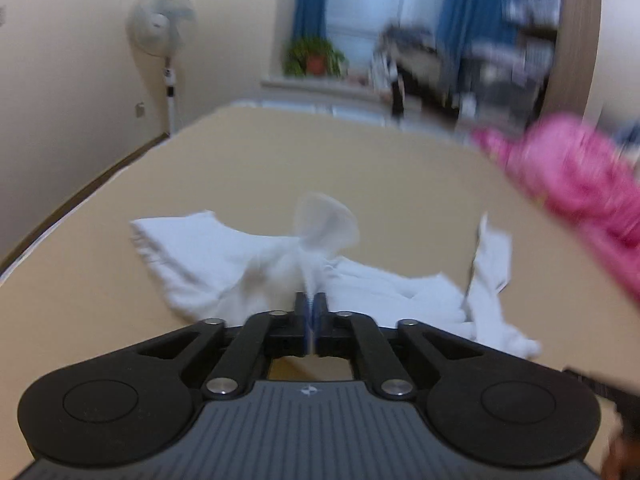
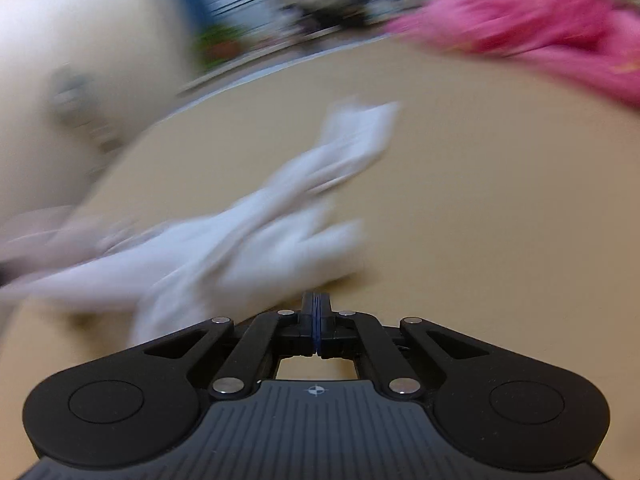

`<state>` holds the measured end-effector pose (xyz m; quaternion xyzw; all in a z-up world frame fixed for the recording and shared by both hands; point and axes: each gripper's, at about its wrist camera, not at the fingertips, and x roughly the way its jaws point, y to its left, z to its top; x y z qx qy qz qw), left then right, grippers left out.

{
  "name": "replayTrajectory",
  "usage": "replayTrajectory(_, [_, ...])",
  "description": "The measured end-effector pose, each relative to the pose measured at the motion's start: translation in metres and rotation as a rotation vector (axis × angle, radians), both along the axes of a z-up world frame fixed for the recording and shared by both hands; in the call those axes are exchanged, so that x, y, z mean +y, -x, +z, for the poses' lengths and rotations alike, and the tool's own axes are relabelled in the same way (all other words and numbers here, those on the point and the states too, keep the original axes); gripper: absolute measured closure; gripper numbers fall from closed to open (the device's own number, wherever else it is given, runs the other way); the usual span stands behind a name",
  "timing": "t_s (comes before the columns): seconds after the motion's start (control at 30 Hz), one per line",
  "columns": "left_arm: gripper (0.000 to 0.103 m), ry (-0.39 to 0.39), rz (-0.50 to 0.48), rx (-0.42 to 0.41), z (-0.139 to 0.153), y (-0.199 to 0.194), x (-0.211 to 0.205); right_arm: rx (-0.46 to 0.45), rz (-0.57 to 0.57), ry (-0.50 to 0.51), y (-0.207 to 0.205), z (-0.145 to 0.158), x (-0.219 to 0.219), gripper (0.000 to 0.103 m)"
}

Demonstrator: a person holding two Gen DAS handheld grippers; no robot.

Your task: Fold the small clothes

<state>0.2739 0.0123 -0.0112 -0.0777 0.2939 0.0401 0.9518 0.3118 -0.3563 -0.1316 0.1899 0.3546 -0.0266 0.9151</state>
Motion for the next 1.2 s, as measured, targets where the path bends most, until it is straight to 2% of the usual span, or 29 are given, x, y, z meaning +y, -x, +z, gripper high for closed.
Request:
replayTrajectory(0.07, [0.102, 0.073, -0.007, 0.048, -0.009, 0.042, 0.026, -0.009, -0.154, -0.03, 0.004, 0.006, -0.041, 0.103])
replayTrajectory(0.1, [0.102, 0.066, -0.018, 0.081, -0.02, 0.064, 0.033, -0.012, -0.218, -0.002, 0.007, 0.009, -0.055, 0.103])
replayTrajectory(0.17, [0.103, -0.045, -0.037, 0.126, -0.044, 0.097, 0.039, -0.047, -0.318, 0.062, 0.018, 0.017, -0.076, 0.103])
replayTrajectory(0.2, [0.103, -0.103, -0.029, 0.138, -0.056, 0.109, 0.041, -0.078, -0.338, 0.044, 0.024, 0.02, -0.082, 0.103])
replayTrajectory(0.23, [0.102, -0.12, -0.018, 0.156, -0.069, 0.116, 0.048, -0.109, -0.332, -0.006, 0.031, 0.023, -0.085, 0.103])
replayTrajectory(0.27, [0.102, -0.095, 0.007, 0.187, -0.079, 0.116, 0.055, -0.131, -0.299, -0.069, 0.035, 0.024, -0.083, 0.099])
replayTrajectory(0.3, [0.101, -0.033, 0.043, 0.227, -0.084, 0.111, 0.067, -0.142, -0.261, -0.126, 0.036, 0.023, -0.078, 0.099])
replayTrajectory(0.33, [0.098, 0.042, 0.068, 0.234, -0.084, 0.104, 0.078, -0.15, -0.211, -0.182, 0.037, 0.021, -0.069, 0.099])
replayTrajectory(0.37, [0.083, 0.1, 0.08, 0.212, -0.082, 0.097, 0.087, -0.154, -0.159, -0.21, 0.037, 0.019, -0.057, 0.097])
replayTrajectory(0.4, [0.056, 0.138, 0.084, 0.201, -0.079, 0.085, 0.093, -0.156, -0.104, -0.217, 0.036, 0.018, -0.043, 0.087])
replayTrajectory(0.43, [0.047, 0.163, 0.088, 0.2, -0.08, 0.077, 0.099, -0.145, -0.038, -0.212, 0.034, 0.014, -0.024, 0.079])
replayTrajectory(0.47, [0.041, 0.173, 0.098, 0.2, -0.084, 0.068, 0.102, -0.123, 0.036, -0.209, 0.031, 0.011, -0.005, 0.061])
replayTrajectory(0.5, [0.041, 0.169, 0.106, 0.216, -0.089, 0.063, 0.102, -0.099, 0.106, -0.208, 0.028, 0.005, 0.014, 0.051])
replayTrajectory(0.6, [0.041, 0.215, 0.112, 0.296, -0.108, 0.049, 0.109, -0.045, 0.274, -0.146, 0.022, -0.01, 0.076, 0.047])
replayTrajectory(0.73, [0.043, 0.224, 0.103, 0.346, -0.125, 0.044, 0.106, -0.044, 0.378, -0.044, 0.017, -0.018, 0.122, 0.037])
replayTrajectory(0.77, [0.052, 0.211, 0.086, 0.358, -0.131, 0.041, 0.103, -0.037, 0.39, -0.015, 0.015, -0.022, 0.132, 0.036])
replayTrajectory(0.8, [0.067, 0.179, 0.072, 0.367, -0.134, 0.04, 0.096, -0.036, 0.396, 0.014, 0.014, -0.026, 0.137, 0.036])
replayTrajectory(0.83, [0.076, 0.117, 0.068, 0.366, -0.136, 0.039, 0.087, -0.036, 0.396, 0.042, 0.007, -0.029, 0.141, 0.037])
replayTrajectory(0.87, [0.096, 0.066, 0.063, 0.358, -0.138, 0.04, 0.081, -0.03, 0.394, 0.065, 0.003, -0.034, 0.142, 0.058])
replayTrajectory(0.9, [0.097, 0.038, 0.05, 0.351, -0.139, 0.04, 0.076, -0.02, 0.409, 0.051, 0.001, -0.036, 0.141, 0.087])
replayTrajectory(0.97, [0.097, 0.006, 0.056, 0.33, -0.135, 0.045, 0.074, -0.036, 0.404, -0.012, -0.004, -0.037, 0.131, 0.091])
replayTrajectory(1.1, [0.098, 0.036, 0.084, 0.222, -0.101, 0.065, 0.084, -0.098, 0.326, -0.054, -0.012, -0.012, 0.078, 0.095])
replayTrajectory(1.13, [0.098, 0.037, 0.073, 0.192, -0.088, 0.074, 0.087, -0.103, 0.296, -0.055, -0.015, -0.006, 0.059, 0.095])
replayTrajectory(1.2, [0.098, 0.056, 0.03, 0.187, -0.073, 0.087, 0.09, -0.11, 0.222, -0.009, -0.016, 0.002, 0.02, 0.096])
